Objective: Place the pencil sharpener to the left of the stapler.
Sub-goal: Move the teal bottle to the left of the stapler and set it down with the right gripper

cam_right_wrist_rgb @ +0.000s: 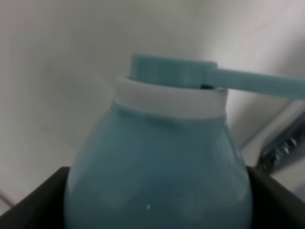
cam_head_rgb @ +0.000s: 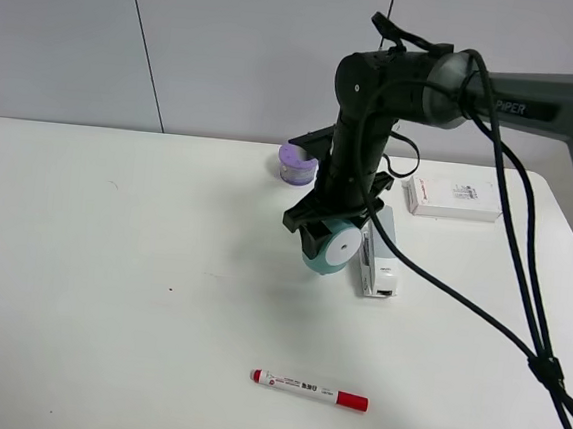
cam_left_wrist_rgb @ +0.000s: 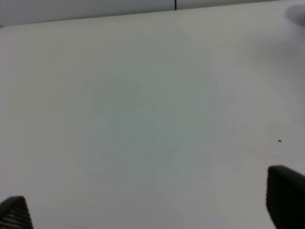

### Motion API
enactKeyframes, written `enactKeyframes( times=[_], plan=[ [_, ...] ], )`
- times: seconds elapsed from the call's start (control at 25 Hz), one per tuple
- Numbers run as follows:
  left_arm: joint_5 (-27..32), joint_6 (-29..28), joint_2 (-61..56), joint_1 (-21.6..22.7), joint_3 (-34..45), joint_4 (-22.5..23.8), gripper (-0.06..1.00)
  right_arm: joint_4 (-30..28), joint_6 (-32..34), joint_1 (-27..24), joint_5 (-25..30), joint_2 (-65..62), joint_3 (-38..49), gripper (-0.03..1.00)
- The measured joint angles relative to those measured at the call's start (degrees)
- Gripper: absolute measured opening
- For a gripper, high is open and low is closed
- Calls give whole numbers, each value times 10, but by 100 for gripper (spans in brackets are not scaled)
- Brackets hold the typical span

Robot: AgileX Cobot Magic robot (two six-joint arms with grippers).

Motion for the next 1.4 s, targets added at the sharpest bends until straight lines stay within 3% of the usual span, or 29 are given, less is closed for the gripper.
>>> enactKeyframes(
  times=[0.2,1.4],
  plan=[
    [0,0,0,0,0,0,99,0,7,0,-28,21,0,66],
    [0,0,0,0,0,0,99,-6,10,0,-55,50,-1,66]
  ],
)
